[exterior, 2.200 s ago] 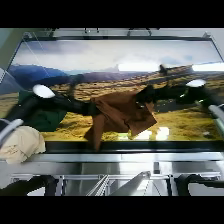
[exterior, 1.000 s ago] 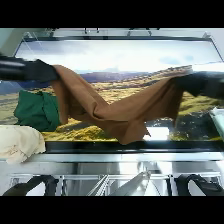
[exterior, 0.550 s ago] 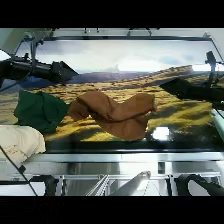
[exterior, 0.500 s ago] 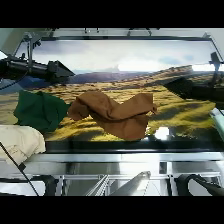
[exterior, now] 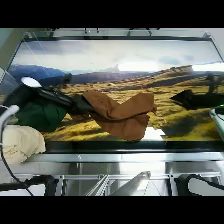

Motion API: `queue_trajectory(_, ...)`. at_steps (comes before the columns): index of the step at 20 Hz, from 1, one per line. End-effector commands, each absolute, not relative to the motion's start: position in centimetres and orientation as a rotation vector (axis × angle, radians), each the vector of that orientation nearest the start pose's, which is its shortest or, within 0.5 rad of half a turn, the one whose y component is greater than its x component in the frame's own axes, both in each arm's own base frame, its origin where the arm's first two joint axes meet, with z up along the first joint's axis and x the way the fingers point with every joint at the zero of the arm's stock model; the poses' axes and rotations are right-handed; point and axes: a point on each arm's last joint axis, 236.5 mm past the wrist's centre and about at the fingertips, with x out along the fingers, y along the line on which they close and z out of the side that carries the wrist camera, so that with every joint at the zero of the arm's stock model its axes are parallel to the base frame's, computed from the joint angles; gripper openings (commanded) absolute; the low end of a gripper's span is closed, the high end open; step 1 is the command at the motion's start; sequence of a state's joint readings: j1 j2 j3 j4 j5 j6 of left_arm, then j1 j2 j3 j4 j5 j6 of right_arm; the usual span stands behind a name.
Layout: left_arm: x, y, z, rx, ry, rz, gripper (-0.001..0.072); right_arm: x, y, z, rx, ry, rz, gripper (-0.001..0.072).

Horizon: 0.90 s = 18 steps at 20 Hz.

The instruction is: Fold the shirts.

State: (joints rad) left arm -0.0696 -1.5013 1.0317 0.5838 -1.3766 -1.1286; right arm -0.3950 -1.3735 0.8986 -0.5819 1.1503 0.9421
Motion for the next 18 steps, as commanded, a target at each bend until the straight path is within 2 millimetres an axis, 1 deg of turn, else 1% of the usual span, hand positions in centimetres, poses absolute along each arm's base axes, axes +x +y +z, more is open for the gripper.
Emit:
queue_trajectory(1,27.8,-25.1,-5.9,-0.585,1.59,-0.835,0.0568,37.9,6.2,-6.2,0.836,1.217,0.469,0.042)
queue_trajectory(3,26.7,-26.2,-7.7,-0.575,1.659,-0.841,0.0568,37.4,8.1,-8.1,0.875,1.29,0.483,0.042)
queue_trajectory(4,26.5,-26.6,-8.3,-0.571,1.683,-0.846,0.0568,37.0,9.0,-8.7,0.875,1.317,0.497,0.042)
queue_trajectory(6,26.9,-27.6,-9.4,-0.569,1.72,-0.845,0.0569,36.6,10.3,-9.7,0.869,1.352,0.51,0.0421)
queue_trajectory(9,27.8,-29.3,-10.3,-0.544,1.747,-0.881,0.0569,36.8,10.9,-10.5,0.86,1.362,0.492,0.0418)
queue_trajectory(11,28.4,-30.1,-10.7,-0.534,1.764,-0.903,0.0567,37.2,10.8,-10.6,0.86,1.352,0.484,0.0248)
queue_trajectory(12,28.5,-30.4,-10.8,-0.531,1.774,-0.919,0.0566,37.5,10.6,-10.6,0.858,1.344,0.474,0.0246)
queue_trajectory(13,28.6,-30.6,-10.7,-0.531,1.786,-0.936,0.045,37.6,10.4,-10.7,0.855,1.338,0.468,0.0243)
queue_trajectory(14,28.6,-30.7,-10.4,-0.528,1.798,-0.96,0.0176,37.7,10.3,-10.6,0.856,1.336,0.467,0.0137)
queue_trajectory(15,28.5,-30.8,-9.9,-0.522,1.806,-0.989,0.0007,37.8,10.2,-10.6,0.855,1.333,0.466,0.0023)
queue_trajectory(18,28.9,-31.1,-7.9,-0.5,1.791,-1.05,0.0005,37.9,10.2,-10.5,0.854,1.33,0.467,0.0022)
